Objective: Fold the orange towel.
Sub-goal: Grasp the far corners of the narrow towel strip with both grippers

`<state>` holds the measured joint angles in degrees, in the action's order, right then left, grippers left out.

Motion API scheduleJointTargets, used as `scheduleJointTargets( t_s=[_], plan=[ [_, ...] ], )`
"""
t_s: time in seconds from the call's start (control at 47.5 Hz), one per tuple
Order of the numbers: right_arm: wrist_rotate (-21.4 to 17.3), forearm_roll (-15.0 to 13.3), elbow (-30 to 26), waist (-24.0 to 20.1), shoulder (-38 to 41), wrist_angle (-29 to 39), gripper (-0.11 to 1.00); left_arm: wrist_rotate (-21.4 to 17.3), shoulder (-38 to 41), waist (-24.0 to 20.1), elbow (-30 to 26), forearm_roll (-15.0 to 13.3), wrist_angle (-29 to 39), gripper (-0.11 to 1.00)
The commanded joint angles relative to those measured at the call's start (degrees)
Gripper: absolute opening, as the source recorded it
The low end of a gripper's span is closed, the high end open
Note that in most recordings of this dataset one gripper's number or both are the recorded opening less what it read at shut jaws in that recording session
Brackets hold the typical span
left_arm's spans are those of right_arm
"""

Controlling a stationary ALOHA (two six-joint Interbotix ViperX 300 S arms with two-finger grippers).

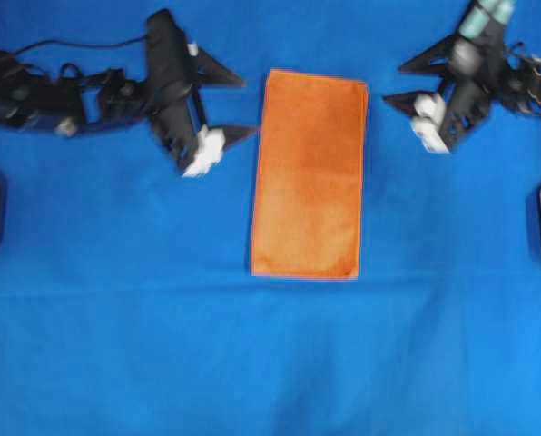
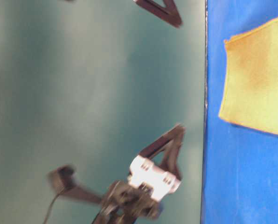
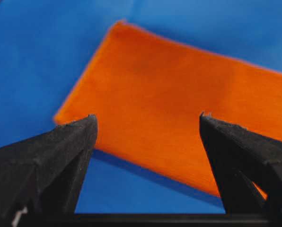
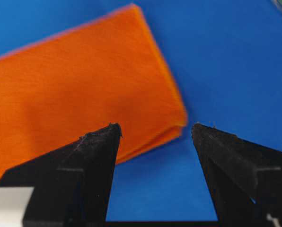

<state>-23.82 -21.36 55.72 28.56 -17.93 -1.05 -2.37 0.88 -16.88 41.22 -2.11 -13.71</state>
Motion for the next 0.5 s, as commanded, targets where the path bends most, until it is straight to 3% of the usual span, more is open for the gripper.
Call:
scheduleJointTargets(
  t_s=[0.0, 0.231, 0.484],
  plan=[
    [0.09, -0.79, -3.08, 1.67, 4.13, -0.18, 0.64, 0.00, 3.16, -1.76, -3.43, 0.09, -0.79, 0.83],
    [0.18, -1.67, -7.29, 4.57, 15.82, -3.16, 0.64, 0.09, 12.13, -5.98, -8.17, 0.00, -3.25, 0.83],
    [0.18, -1.67, -9.23, 4.92, 22.41, -7.21, 0.64, 0.09, 18.63, -8.88, -10.55, 0.00, -6.77, 0.81]
  ],
)
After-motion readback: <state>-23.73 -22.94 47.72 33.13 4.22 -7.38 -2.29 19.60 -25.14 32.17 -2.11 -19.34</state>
